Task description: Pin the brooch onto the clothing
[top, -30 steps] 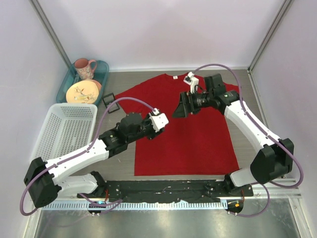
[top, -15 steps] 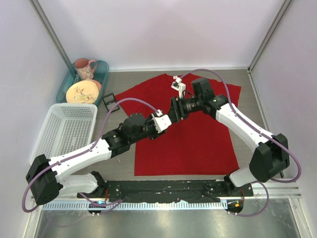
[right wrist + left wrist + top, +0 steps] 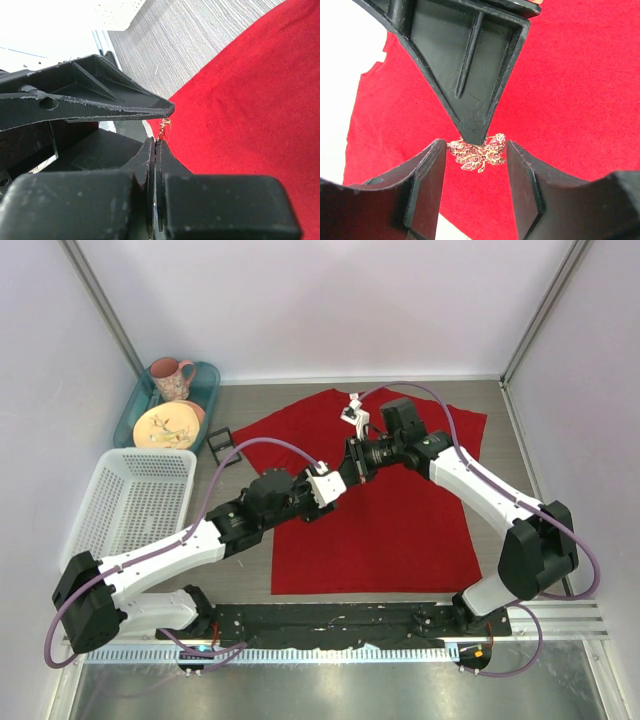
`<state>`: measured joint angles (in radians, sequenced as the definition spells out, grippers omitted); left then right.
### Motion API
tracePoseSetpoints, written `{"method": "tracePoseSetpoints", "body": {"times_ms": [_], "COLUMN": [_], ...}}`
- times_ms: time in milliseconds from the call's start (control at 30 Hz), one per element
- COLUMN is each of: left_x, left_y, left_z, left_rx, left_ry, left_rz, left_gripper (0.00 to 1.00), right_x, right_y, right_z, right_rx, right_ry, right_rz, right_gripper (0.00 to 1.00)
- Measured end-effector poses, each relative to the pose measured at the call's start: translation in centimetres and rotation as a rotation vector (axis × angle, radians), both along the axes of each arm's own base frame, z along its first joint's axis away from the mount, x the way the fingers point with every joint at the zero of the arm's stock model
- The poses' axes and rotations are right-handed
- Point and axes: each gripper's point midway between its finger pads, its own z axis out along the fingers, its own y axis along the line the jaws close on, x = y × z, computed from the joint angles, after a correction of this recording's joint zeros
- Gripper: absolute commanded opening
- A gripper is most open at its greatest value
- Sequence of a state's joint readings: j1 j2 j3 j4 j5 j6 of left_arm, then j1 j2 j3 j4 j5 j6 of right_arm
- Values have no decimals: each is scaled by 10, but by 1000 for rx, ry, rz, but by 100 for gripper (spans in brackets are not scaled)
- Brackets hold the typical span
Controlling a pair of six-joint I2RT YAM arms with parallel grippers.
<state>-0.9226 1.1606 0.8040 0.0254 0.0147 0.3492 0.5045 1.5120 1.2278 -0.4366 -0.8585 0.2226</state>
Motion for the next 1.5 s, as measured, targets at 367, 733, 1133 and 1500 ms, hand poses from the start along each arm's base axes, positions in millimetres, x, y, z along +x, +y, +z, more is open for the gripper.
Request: {"method": "tracePoseSetpoints", "body": {"times_ms": [367, 733, 1133, 1500], "left_x": [-7, 20, 16, 9], "left_y": [19, 63, 34, 18], "left_z": [31, 78, 82, 73], "left_rx": [43, -250, -507, -524], "left_ry": [120, 580, 1147, 1315], "left_rz": [42, 200, 17, -28], "left_gripper": [90, 89, 64, 49], "right_x": [27, 17, -13, -41], "right_y": [-29, -86, -52, -21], "right_z": [5, 64, 28, 59], "right_rx": [-112, -316, -431, -386], "right_ry": [-226, -1200, -1999, -2371], "right_rz": [-29, 23, 396, 411], "right_gripper": [1, 1, 1, 1]}}
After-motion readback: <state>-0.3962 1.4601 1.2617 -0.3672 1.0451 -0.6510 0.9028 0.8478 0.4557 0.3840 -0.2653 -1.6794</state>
